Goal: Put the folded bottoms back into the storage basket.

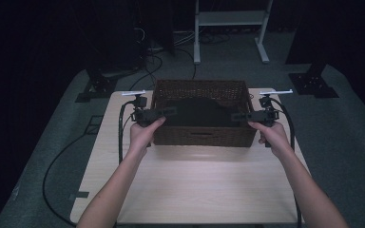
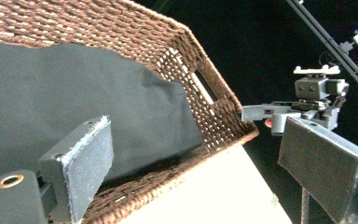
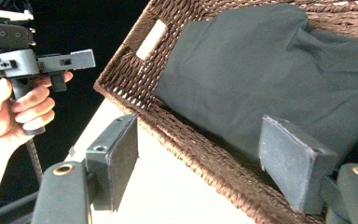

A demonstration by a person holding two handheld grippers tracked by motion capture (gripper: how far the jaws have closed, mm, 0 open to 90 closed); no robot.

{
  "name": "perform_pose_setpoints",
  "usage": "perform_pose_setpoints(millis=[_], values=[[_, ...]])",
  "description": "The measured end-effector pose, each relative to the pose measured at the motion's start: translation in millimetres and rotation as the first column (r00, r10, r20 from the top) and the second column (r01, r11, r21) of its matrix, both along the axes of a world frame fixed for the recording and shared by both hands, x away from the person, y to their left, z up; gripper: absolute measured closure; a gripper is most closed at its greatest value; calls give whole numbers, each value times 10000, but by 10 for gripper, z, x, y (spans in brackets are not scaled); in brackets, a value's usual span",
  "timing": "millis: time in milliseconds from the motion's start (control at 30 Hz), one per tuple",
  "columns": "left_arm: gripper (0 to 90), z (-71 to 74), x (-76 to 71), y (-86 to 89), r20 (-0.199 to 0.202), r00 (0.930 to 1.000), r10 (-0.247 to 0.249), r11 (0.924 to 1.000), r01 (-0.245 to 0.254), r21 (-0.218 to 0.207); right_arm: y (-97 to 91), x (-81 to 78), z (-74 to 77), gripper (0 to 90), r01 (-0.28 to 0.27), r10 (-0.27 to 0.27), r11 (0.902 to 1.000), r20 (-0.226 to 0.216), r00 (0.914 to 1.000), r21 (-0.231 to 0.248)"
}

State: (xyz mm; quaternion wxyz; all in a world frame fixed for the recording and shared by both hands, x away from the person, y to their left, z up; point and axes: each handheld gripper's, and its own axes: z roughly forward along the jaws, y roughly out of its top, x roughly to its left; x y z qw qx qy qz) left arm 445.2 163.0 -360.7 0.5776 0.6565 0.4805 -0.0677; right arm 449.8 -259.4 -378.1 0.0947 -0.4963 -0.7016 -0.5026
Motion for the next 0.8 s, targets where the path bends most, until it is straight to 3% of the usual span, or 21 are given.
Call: perform_pose_setpoints(millis=[200,800], values=[[87,16,-56,-17,72,9999,-106,9999,106,-59,-20,-57,4,274,-56,55,9999,58,10000,127],[87,-127,-223,35,157,9997,-193,9998,194,-51,-77,-214,-76,273,-242,239,9992,116,9996,315]])
